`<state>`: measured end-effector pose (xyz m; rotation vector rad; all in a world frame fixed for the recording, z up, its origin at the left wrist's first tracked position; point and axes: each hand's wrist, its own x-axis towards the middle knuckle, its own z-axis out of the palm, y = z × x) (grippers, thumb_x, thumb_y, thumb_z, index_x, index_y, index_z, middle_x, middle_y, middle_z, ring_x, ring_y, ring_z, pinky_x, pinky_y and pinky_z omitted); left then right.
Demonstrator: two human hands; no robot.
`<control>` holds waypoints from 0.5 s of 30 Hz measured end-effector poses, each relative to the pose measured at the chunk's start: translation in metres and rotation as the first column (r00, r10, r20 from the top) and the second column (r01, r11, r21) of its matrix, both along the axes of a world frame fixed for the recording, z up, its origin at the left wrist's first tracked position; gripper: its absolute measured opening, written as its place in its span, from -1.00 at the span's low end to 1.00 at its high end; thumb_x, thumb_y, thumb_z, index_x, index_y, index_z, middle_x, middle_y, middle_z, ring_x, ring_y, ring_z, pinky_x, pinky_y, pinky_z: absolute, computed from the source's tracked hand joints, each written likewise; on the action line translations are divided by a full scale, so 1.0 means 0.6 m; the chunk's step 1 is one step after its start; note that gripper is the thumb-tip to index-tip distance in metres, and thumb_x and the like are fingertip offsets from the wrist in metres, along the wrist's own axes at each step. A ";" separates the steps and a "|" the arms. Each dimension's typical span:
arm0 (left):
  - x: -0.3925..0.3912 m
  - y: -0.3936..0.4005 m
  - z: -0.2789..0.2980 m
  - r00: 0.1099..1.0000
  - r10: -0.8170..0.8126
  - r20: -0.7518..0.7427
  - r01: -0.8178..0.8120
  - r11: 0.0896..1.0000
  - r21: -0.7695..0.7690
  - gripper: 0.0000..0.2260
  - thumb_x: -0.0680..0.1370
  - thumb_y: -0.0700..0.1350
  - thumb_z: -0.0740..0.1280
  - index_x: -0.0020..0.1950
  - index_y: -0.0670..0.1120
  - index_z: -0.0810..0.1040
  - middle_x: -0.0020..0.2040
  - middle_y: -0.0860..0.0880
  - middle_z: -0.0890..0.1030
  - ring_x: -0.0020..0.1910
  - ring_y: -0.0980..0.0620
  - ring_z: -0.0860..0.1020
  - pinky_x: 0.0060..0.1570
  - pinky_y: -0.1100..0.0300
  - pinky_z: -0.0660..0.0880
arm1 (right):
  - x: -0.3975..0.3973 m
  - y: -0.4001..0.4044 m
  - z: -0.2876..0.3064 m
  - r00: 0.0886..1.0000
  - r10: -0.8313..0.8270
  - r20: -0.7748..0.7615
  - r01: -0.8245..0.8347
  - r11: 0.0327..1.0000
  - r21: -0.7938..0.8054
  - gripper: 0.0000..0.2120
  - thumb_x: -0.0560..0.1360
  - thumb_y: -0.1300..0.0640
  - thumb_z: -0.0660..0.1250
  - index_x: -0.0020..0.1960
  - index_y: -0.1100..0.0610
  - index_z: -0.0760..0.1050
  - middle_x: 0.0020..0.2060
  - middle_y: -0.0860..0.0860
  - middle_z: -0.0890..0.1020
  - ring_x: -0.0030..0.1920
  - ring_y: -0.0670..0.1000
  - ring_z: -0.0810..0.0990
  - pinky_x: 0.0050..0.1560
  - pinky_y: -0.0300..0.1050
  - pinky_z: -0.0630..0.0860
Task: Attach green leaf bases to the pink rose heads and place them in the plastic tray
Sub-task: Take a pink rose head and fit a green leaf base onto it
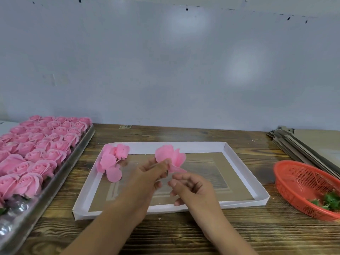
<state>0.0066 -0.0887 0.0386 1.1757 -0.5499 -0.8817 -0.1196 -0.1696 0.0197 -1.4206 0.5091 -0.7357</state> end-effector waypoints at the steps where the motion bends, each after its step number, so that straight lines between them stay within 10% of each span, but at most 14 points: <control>1: -0.009 0.000 -0.006 1.000 0.008 -0.008 -0.008 1.000 -0.004 -0.70 0.23 0.13 0.54 -0.09 0.06 0.76 -0.20 0.04 0.68 -0.17 0.11 0.56 -0.09 0.13 0.42 | 0.000 0.000 0.000 1.000 -0.009 0.007 0.009 1.000 -0.001 -0.87 0.50 0.25 0.42 0.03 0.15 0.67 -0.25 0.08 0.70 -0.28 -0.05 0.62 -0.34 -0.22 0.57; 15: -0.030 0.001 -0.018 0.997 -0.014 -0.079 0.013 1.000 -0.011 -0.53 0.23 0.14 0.56 0.10 0.05 0.73 -0.01 -0.05 0.70 -0.06 0.05 0.60 -0.14 0.17 0.45 | 0.000 -0.004 -0.001 0.993 -0.116 0.020 0.116 0.993 -0.020 -0.84 0.44 0.12 0.47 -0.02 0.17 0.61 -0.23 0.06 0.70 -0.27 -0.07 0.63 -0.37 -0.22 0.54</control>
